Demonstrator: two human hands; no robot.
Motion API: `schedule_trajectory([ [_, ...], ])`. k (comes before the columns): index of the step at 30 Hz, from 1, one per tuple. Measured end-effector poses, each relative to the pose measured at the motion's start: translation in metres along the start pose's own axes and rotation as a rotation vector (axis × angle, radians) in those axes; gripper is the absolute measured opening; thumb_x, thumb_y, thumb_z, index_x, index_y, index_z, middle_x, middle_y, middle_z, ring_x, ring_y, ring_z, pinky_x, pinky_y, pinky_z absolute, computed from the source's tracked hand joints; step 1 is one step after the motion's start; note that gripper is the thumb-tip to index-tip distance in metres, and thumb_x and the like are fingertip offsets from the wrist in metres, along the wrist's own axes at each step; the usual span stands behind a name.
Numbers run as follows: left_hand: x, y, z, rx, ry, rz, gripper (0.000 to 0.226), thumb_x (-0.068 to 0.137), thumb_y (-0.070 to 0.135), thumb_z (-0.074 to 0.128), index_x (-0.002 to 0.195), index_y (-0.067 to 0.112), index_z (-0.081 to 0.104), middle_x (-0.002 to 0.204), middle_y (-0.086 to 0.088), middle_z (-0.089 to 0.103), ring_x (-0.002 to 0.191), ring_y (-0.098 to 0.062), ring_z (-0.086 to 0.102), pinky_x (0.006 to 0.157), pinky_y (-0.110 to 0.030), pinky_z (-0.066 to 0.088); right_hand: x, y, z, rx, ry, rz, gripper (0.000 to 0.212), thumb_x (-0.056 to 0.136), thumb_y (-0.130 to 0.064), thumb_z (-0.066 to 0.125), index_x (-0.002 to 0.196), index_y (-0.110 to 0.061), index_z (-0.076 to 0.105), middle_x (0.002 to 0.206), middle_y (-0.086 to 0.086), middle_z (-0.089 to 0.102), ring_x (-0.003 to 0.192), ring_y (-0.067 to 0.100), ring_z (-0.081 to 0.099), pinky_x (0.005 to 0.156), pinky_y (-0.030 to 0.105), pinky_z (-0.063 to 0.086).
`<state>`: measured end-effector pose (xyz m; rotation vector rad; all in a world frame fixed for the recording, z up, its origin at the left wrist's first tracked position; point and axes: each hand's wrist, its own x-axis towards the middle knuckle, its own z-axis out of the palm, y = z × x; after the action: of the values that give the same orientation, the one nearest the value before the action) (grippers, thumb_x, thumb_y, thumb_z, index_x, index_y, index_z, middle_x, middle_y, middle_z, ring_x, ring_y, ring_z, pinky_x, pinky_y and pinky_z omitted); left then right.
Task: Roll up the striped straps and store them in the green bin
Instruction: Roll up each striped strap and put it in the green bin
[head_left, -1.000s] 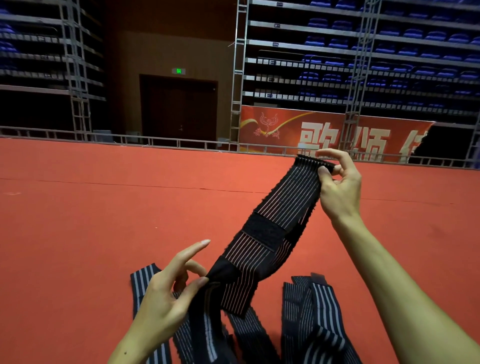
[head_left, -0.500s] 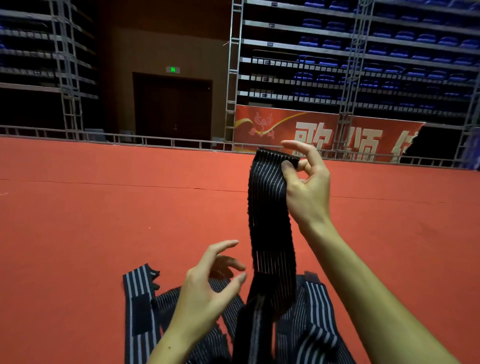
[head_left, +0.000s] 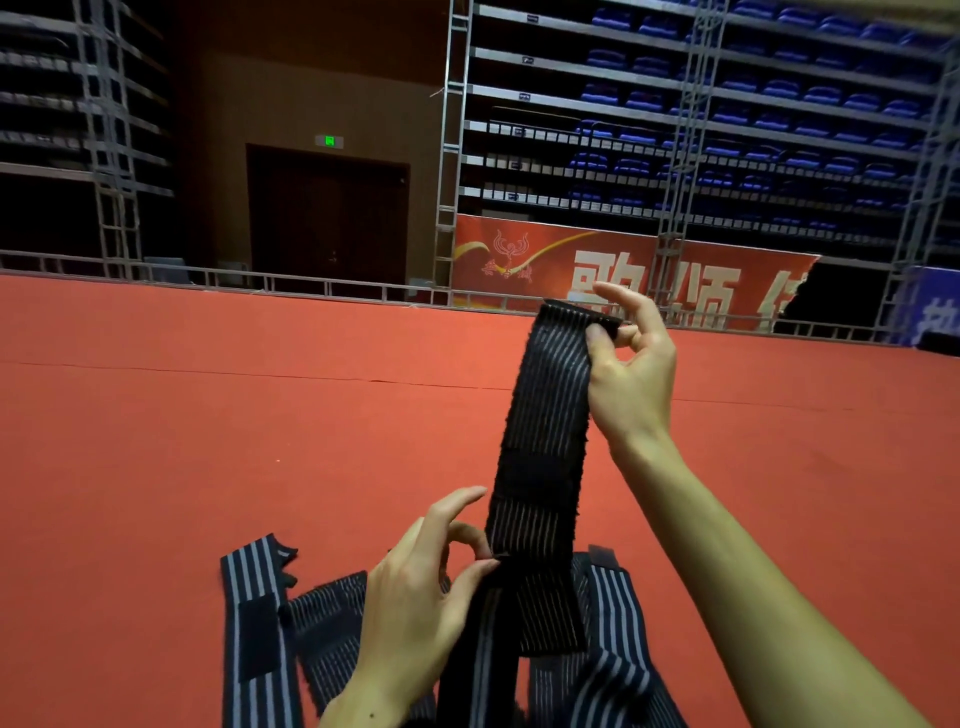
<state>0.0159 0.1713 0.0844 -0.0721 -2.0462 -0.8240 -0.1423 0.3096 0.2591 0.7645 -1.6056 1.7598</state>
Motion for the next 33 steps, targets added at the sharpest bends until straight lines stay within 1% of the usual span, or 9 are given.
schedule_trajectory([
  [2,-0.004,-0.008,-0.007,-0.003,0.007,-0.014,0.083,0.091,0.017,0.085,0.152,0.053,0.043,0.105,0.020,0.071,0.067,-0.017,0.062,0.065,-0.022,0.054,0.006,0.014,-0.008,-0.039,0.045,0.045,0.044,0.102,-0.001,0.058,0.131,-0.033,0.068,0.090,-0.004,0.063,0.067,0.016,0.058,0.059,0.040,0.053],
  [4,-0.006,-0.016,-0.016,0.018,0.009,-0.024,0.081,0.091,0.016,0.084,0.153,0.050,0.045,0.106,0.019,0.071,0.060,-0.017,0.056,0.063,-0.015,0.048,0.004,0.027,-0.011,-0.087,0.051,0.057,0.045,0.103,-0.001,0.058,0.134,-0.033,0.066,0.087,-0.004,0.061,0.061,0.014,0.053,0.058,0.041,0.051],
  [9,-0.008,-0.038,-0.040,0.055,-0.017,-0.059,0.078,0.096,0.017,0.078,0.155,0.053,0.042,0.106,0.014,0.069,0.055,-0.014,0.046,0.059,-0.015,0.039,0.000,0.048,-0.015,-0.134,0.076,0.112,0.044,0.103,-0.004,0.058,0.133,-0.036,0.065,0.092,-0.006,0.064,0.071,0.020,0.065,0.072,0.048,0.061],
  [13,-0.008,-0.049,-0.050,0.071,-0.061,-0.075,0.076,0.097,0.017,0.077,0.152,0.055,0.042,0.106,0.014,0.067,0.059,-0.010,0.042,0.061,-0.015,0.034,-0.001,0.056,-0.008,-0.141,0.063,0.086,0.044,0.104,-0.004,0.058,0.135,-0.034,0.065,0.094,-0.011,0.062,0.067,0.001,0.057,0.069,0.032,0.055],
  [16,-0.010,-0.059,-0.060,0.076,-0.053,-0.108,0.078,0.095,0.010,0.078,0.150,0.055,0.044,0.107,0.013,0.067,0.058,-0.008,0.040,0.058,-0.020,0.036,0.002,0.057,-0.008,-0.145,0.092,0.076,0.044,0.103,-0.003,0.058,0.136,-0.032,0.065,0.094,-0.013,0.062,0.069,-0.003,0.059,0.068,0.021,0.052],
  [22,-0.017,-0.074,-0.075,0.059,-0.043,-0.202,0.081,0.098,0.006,0.073,0.155,0.054,0.040,0.105,0.007,0.064,0.058,-0.009,0.038,0.057,-0.032,0.036,0.003,0.055,-0.012,-0.164,0.071,0.052,0.043,0.104,-0.001,0.058,0.138,-0.026,0.064,0.100,-0.014,0.063,0.076,-0.010,0.061,0.068,0.011,0.051],
  [26,-0.016,-0.083,-0.083,0.058,0.028,-0.284,0.075,0.099,0.003,0.071,0.153,0.048,0.045,0.099,0.008,0.062,0.058,-0.008,0.041,0.061,-0.034,0.039,0.007,0.051,-0.021,-0.191,0.093,0.024,0.042,0.104,-0.003,0.059,0.137,-0.027,0.064,0.110,-0.020,0.065,0.084,-0.011,0.061,0.076,0.016,0.054],
  [31,-0.015,-0.098,-0.077,0.085,0.052,-0.393,0.061,0.099,0.002,0.072,0.143,0.040,0.054,0.092,0.015,0.064,0.065,-0.011,0.057,0.064,-0.035,0.049,0.004,0.048,-0.027,-0.198,0.032,0.018,0.041,0.104,-0.005,0.060,0.139,-0.028,0.064,0.100,-0.002,0.066,0.069,-0.001,0.060,0.070,0.033,0.057],
  [33,-0.010,-0.098,-0.073,0.082,0.041,-0.426,0.061,0.097,0.006,0.077,0.144,0.038,0.054,0.093,0.013,0.068,0.074,-0.009,0.065,0.066,-0.025,0.051,-0.004,0.044,-0.025,-0.184,-0.033,0.001,0.041,0.105,-0.006,0.061,0.138,-0.031,0.064,0.099,0.009,0.067,0.070,0.006,0.064,0.070,0.036,0.060],
])
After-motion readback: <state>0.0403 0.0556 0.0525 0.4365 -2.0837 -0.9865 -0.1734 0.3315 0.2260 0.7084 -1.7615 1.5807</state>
